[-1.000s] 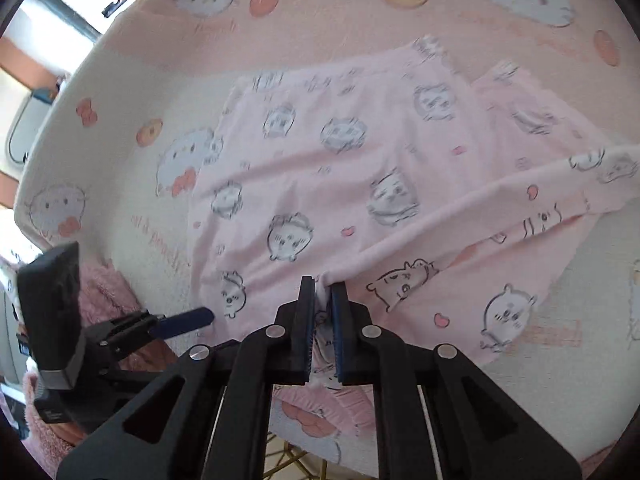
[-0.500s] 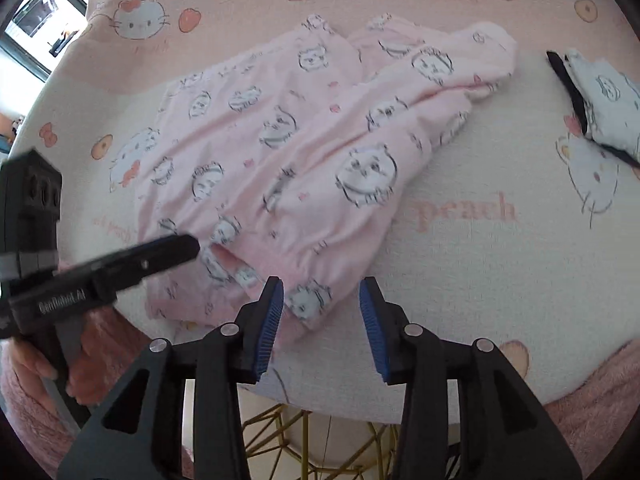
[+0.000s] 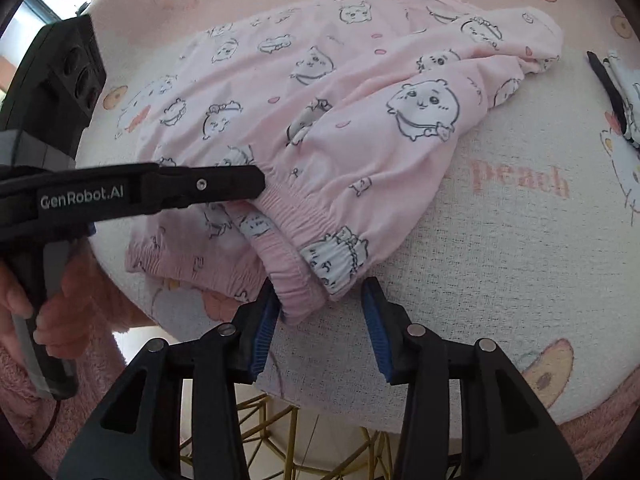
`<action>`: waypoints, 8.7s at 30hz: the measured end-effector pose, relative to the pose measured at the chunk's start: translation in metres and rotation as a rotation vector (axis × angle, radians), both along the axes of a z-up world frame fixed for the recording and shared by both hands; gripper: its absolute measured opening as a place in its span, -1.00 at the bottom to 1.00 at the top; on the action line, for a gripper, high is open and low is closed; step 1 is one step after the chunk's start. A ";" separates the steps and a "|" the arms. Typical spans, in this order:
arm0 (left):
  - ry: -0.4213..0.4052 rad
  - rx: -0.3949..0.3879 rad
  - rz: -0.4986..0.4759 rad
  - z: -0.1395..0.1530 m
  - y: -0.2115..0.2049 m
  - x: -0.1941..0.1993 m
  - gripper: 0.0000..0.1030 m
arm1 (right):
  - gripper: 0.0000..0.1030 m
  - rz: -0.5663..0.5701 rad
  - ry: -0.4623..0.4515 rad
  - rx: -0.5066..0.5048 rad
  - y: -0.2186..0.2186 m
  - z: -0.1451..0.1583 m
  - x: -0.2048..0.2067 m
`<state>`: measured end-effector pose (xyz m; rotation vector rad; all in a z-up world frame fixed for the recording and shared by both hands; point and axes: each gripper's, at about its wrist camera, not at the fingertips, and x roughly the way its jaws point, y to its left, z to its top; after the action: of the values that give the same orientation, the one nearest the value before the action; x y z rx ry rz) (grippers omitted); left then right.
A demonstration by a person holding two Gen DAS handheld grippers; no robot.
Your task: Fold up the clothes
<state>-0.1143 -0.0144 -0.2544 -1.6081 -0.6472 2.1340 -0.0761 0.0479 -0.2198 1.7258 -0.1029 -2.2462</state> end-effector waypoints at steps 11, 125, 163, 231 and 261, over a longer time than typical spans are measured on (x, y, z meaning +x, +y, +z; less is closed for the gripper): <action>0.023 0.061 0.024 0.017 -0.006 0.012 -0.76 | -0.16 -0.110 0.058 0.032 0.008 0.008 -0.014; -0.216 0.020 0.426 -0.018 -0.097 0.076 -0.52 | -0.52 -0.054 -0.039 -0.231 -0.010 -0.034 -0.043; 0.162 -0.350 -0.252 0.036 0.091 -0.164 -0.14 | -0.34 -0.429 0.021 -0.114 0.149 0.003 -0.133; 0.039 -0.394 0.161 0.033 -0.173 -0.148 -0.89 | -0.15 -0.064 0.148 0.114 0.037 0.027 -0.287; 0.011 -0.441 0.147 0.003 -0.183 -0.202 -0.55 | -0.22 0.143 0.165 0.309 -0.028 -0.008 -0.311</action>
<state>-0.3166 -0.1977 -0.2510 -1.8107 -0.3090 2.5243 -0.3870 0.0200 -0.2281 1.6188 0.4102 -2.3809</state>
